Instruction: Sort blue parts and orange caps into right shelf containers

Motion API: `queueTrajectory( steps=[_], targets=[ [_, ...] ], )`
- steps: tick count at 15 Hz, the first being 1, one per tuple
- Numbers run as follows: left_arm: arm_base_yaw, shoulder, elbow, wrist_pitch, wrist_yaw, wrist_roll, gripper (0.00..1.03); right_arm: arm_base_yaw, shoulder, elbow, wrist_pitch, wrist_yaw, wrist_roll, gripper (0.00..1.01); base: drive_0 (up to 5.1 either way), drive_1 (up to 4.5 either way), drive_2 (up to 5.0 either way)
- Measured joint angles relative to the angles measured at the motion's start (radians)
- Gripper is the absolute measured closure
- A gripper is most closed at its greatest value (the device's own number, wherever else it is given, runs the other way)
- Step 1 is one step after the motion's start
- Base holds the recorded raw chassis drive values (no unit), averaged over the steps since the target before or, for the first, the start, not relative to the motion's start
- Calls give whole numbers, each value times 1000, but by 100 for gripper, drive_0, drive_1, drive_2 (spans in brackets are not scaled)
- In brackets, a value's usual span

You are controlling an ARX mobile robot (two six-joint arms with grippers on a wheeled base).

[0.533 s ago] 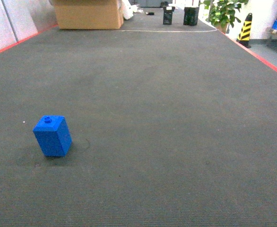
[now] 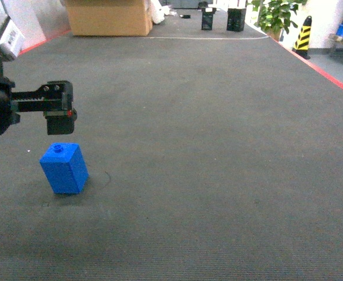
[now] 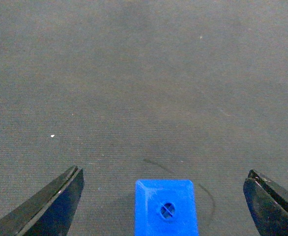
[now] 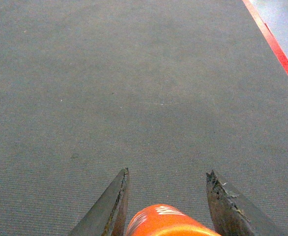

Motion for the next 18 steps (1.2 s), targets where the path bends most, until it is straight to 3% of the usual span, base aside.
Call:
queueTrajectory(
  steps=[4,9,10,11,12,18],
  targets=[
    [17,166,105,-19,-22,0,5,0,0,0,0,0,0,59,0,0,0],
    [18,341,223,-77,-26,-37,5,0,0,0,0,0,0,59,0,0,0],
    [17,339,242,-148,-35,-40,18,0,0,0,0,0,0,59,0,0,0],
    [16,270,162,-138,-18,-40,48,0,0,0,0,0,0,59,0,0,0],
    [18,211,108,-114,-5,-39,57,0,0,0,0,0,0,59,0,0,0],
    [14,-10,-34,11,6,-14,58,0,0,0,1,0,0,59,0,0,0]
  ],
)
